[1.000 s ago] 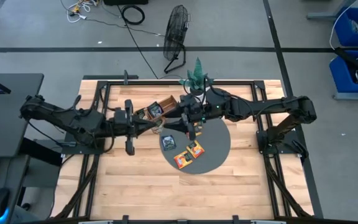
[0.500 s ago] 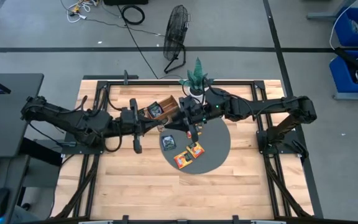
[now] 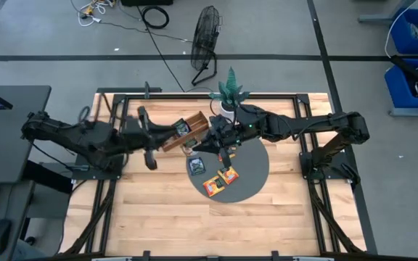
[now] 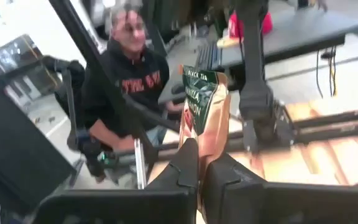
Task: Pick & Place Tea
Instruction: Put the brown tea bag into the left section of the wooden organizer
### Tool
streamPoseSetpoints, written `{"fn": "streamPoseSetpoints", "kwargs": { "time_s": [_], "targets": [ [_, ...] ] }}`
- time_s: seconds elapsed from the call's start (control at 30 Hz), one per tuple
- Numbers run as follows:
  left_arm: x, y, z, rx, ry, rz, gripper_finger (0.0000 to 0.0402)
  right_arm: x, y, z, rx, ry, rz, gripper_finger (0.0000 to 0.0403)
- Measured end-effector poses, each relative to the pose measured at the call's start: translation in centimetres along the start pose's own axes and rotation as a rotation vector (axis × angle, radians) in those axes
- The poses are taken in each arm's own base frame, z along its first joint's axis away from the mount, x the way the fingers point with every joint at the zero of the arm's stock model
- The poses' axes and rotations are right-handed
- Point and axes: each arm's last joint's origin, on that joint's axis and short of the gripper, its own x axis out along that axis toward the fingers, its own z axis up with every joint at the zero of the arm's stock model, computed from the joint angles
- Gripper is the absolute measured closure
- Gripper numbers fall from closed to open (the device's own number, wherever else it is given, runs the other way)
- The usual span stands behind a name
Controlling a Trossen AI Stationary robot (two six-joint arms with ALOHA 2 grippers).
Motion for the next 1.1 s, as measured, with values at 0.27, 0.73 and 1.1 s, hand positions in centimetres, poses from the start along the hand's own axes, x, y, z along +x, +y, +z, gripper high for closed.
{"fn": "streamPoseSetpoints", "kwargs": {
  "time_s": [0.27,0.73,1.1],
  "targets": [
    [0.2,1.2,-0.3,-0.149,0.115,-0.028,0.0246,-0.1,-0.4,-0.6,-0.003,0.045,-0.082,0.0402],
    [3.8,2.3,-2.8,-0.295,0.34,-0.111,0.0124,-0.2,-0.7,-1.2,0.002,0.106,-0.14,0.0403],
    [5.0,2.9,-4.2,-0.36,0.435,-0.102,0.0188,-0.1,-0.7,-1.2,0.009,0.096,-0.142,0.0403]
  ]
}}
